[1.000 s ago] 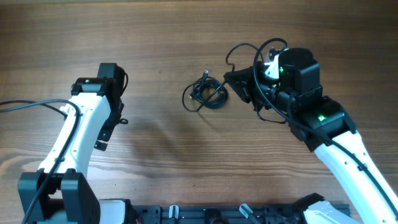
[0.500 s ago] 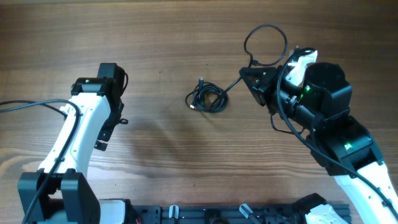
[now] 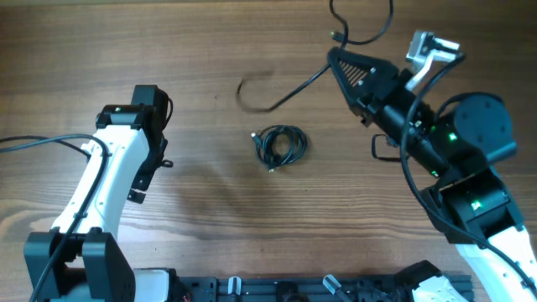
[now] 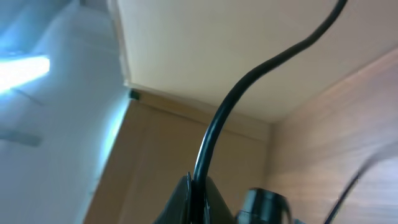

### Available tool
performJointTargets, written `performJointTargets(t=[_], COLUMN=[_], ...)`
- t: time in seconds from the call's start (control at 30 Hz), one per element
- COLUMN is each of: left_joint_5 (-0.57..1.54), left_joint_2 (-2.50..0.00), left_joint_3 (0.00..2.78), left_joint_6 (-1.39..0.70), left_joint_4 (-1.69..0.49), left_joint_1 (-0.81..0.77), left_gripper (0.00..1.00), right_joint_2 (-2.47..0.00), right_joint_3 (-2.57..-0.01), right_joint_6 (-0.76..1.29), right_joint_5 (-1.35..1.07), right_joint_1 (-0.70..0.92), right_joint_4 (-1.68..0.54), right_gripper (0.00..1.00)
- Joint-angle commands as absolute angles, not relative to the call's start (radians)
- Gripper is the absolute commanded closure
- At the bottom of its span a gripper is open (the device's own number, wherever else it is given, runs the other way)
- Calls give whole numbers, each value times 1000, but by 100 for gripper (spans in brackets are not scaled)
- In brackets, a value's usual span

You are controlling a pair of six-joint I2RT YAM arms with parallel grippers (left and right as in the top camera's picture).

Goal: Untangle cables

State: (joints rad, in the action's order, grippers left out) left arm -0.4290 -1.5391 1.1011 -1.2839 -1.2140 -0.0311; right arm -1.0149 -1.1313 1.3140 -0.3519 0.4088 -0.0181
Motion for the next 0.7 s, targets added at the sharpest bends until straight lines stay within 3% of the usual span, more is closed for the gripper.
performJointTargets(t=[0.0, 0.17, 0.33, 0.53, 0.67], left_joint_5=[-435, -435, -435, -435, -435], left_joint_2=[-1545, -1545, -1545, -1545, -1545], left_joint_3=[1096, 1096, 1096, 1096, 1096], left_joint_6=[-1287, -1287, -1287, -1287, -1287], left_joint_4=[-1215, -1215, -1215, -1215, -1215], left_joint_1=[-26, -26, -26, -26, -26], left_gripper=[0, 0, 0, 0, 0], right_joint_2=[-1014, -1023, -1180, -1605, -1805], right_joint_3=[-1154, -1155, -1345, -1851, -1854], right_joint_6=[1361, 1170, 1116, 794, 785], right_joint_5=[-370, -3, -113, -186, -345], right_joint_1=[404, 332, 111, -196, -316], right_joint_4=[37, 39, -46, -455, -329], right_gripper=[95, 95, 95, 95, 95])
